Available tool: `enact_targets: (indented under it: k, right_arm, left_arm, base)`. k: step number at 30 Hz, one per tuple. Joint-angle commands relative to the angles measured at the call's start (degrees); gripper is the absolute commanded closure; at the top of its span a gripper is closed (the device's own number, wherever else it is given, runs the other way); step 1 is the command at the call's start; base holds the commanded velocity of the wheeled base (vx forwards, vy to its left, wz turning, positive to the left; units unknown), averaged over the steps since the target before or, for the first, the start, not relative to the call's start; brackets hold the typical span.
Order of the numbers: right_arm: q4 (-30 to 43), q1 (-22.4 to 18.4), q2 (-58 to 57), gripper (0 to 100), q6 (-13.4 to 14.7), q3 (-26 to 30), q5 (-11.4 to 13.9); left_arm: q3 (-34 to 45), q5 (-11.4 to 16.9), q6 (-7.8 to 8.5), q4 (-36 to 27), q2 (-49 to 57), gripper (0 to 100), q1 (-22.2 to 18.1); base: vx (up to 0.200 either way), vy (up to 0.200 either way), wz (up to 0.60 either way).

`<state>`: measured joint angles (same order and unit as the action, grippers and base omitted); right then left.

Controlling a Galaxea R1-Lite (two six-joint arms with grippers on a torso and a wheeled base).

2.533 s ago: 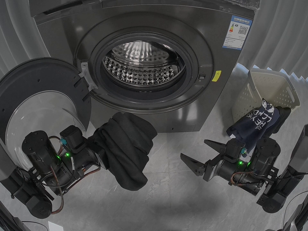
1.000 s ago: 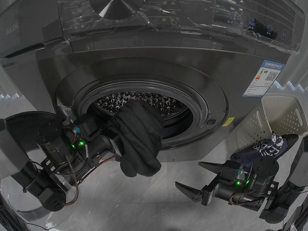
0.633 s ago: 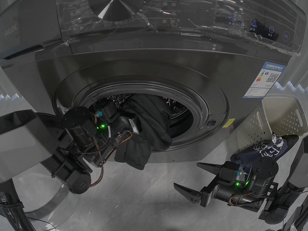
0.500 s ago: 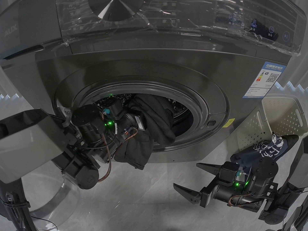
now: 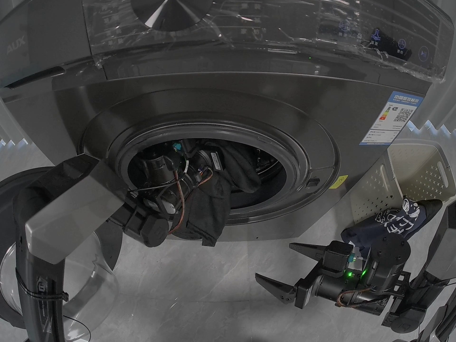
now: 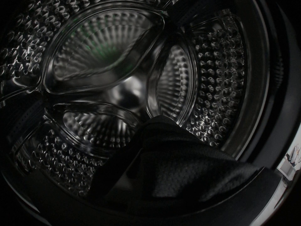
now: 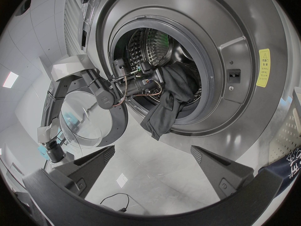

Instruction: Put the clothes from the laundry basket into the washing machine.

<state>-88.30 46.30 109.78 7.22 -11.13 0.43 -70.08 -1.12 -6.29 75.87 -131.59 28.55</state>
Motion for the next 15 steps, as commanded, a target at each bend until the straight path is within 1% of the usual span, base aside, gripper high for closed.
enact_targets:
  k: [1,4,7,12,13,15]
  right_arm:
    - [-0.03,0.02,1.23,0,-0.01,-0.03,0.01]
    - [-0.12,0.11,1.41,0,-0.01,-0.03,0.01]
    - [-0.12,0.02,1.41,0,-0.01,-0.03,0.01]
    - [-0.12,0.02,1.49,0,-0.01,-0.12,0.01]
    - [-0.12,0.02,1.49,0,-0.01,-0.12,0.01]
    - [-0.12,0.02,1.49,0,-0.01,-0.12,0.01]
  left_arm:
    - [-11.92,-0.37,-0.04,-5.47,-6.32,100,-2.18]
    - [-16.31,-0.90,-0.13,-7.14,-7.63,100,-2.45]
    - [-19.21,-2.48,-0.48,-7.58,-8.16,100,-2.53]
    - [-18.33,-2.66,-1.36,-7.76,-7.63,100,-2.10]
    - [-18.16,-2.66,-1.36,-7.76,-7.63,0,-2.01]
    - [-15.79,-2.66,-1.97,-7.85,-6.23,0,-1.66]
  base:
    - [0.000,0.000,0.00]
    - [0.000,0.000,0.00]
    - [0.000,0.000,0.00]
    - [0.000,0.000,0.00]
    - [0.000,0.000,0.00]
    - [0.000,0.000,0.00]
